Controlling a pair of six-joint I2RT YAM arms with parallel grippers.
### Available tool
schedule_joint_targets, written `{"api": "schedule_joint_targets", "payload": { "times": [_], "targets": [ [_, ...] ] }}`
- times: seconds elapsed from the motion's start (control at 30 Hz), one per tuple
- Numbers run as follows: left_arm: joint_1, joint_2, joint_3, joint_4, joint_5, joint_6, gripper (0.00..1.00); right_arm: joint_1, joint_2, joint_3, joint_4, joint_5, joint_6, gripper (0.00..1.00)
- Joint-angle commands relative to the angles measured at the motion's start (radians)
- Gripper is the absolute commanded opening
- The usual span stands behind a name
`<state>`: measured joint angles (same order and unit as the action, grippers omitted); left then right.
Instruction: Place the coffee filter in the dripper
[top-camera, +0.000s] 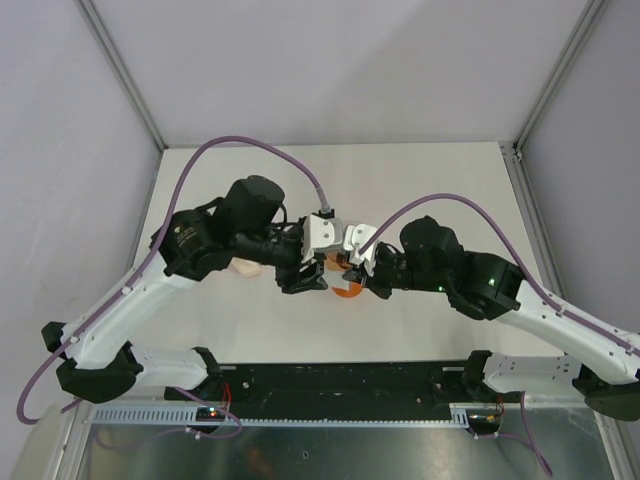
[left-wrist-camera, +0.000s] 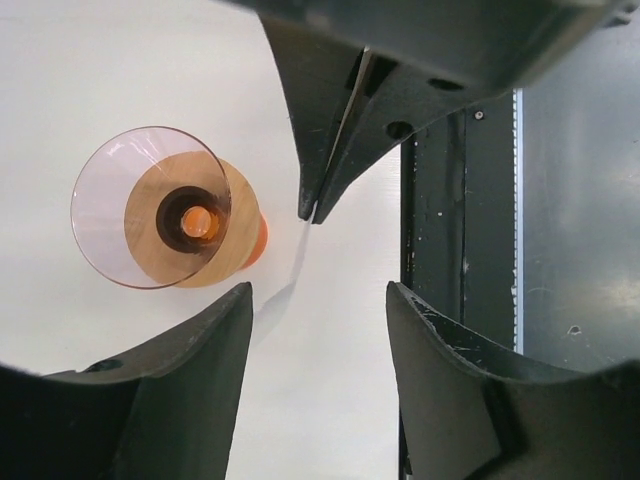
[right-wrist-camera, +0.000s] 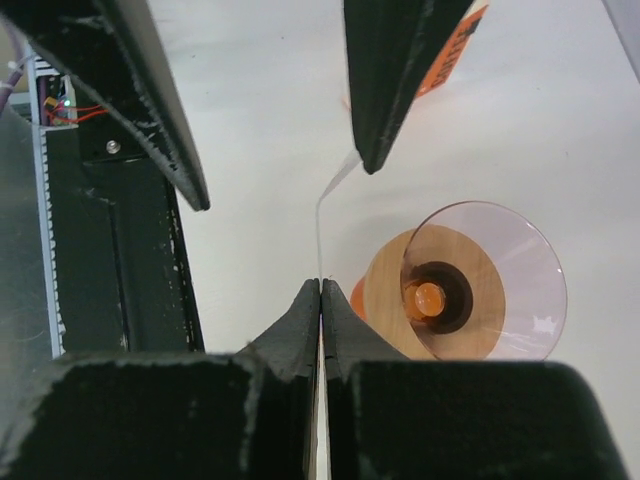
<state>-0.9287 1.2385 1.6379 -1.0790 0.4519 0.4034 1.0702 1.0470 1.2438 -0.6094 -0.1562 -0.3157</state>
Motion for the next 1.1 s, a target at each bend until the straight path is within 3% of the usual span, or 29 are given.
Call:
{"api": "schedule_joint_targets", "payload": {
  "times": [0.0, 0.23, 0.43, 0.57, 0.7, 0.73, 0.93, 0.97, 1.0, 1.07],
  "targets": [
    [0.008, -0.031, -0.007, -0.018, 0.063, 0.074, 0.61, -0.007, -0.026, 0.028, -0.001, -0.111, -0.053, 0.0],
    [0.01, -0.035, -0.027, -0.038, 0.088, 0.111, 0.59, -0.006, -0.035, 0.028, -0.007, -0.179, -0.095, 0.0],
    [0.01, -0.034, -0.044, -0.045, 0.081, 0.124, 0.38, -0.008, -0.037, 0.028, 0.002, -0.183, -0.097, 0.0],
    [0.009, -0.032, -0.041, -0.047, 0.09, 0.123, 0.08, -0.01, -0.037, 0.028, 0.002, -0.177, -0.097, 0.0],
    [0.01, -0.03, -0.036, -0.046, 0.1, 0.093, 0.01, -0.03, -0.037, 0.027, 0.007, -0.15, -0.063, 0.03],
    [0.009, -0.027, -0.028, -0.042, 0.093, 0.08, 0.0, -0.043, -0.039, 0.025, 0.012, -0.147, -0.042, 0.09],
    [0.011, -0.018, 0.079, 0.017, 0.001, 0.007, 0.0, -0.202, -0.133, -0.121, 0.165, -0.248, 0.082, 0.71],
    [0.011, -0.015, 0.11, 0.022, 0.003, 0.008, 0.0, -0.24, -0.153, -0.142, 0.192, -0.284, 0.107, 0.85],
    [0.011, -0.013, 0.137, 0.026, 0.011, 0.009, 0.0, -0.287, -0.173, -0.164, 0.229, -0.339, 0.127, 0.92],
    [0.011, -0.007, 0.191, 0.029, 0.062, 0.002, 0.0, -0.362, -0.203, -0.192, 0.295, -0.444, 0.172, 0.98]
  ]
}}
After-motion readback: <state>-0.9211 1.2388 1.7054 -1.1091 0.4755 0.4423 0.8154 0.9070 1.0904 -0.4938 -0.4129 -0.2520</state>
